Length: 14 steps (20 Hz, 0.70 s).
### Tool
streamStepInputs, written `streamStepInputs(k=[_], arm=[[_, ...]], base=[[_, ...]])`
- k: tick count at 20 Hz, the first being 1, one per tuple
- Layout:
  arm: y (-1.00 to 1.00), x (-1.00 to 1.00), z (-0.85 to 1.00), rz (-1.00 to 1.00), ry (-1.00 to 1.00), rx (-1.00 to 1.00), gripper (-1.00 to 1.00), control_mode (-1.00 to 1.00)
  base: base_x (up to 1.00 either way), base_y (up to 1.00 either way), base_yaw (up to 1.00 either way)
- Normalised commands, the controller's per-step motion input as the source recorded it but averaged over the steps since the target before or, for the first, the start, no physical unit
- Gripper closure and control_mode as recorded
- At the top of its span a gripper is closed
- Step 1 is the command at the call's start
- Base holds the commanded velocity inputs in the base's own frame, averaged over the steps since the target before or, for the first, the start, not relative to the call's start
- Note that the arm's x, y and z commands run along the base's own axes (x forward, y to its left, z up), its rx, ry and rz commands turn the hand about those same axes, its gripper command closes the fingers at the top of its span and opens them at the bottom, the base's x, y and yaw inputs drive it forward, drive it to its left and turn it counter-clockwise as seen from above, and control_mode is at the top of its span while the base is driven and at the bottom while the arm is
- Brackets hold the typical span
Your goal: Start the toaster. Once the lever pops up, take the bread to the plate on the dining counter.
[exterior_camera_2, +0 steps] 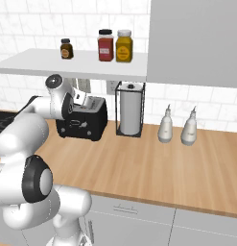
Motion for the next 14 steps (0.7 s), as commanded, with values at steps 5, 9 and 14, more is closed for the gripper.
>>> streamStepInputs(k=[5, 9, 14], arm=[[0.0, 0.0, 0.0, 0.0, 0.0, 0.0, -1.0, -1.0], [0.0, 0.0, 0.0, 0.0, 0.0, 0.0, -1.0, -1.0], [0.0, 0.0, 0.0, 0.0, 0.0, 0.0, -1.0, -1.0]], base=[[0.0, 0.0, 0.0], [0.0, 0.0, 0.0], [0.0, 0.0, 0.0]])
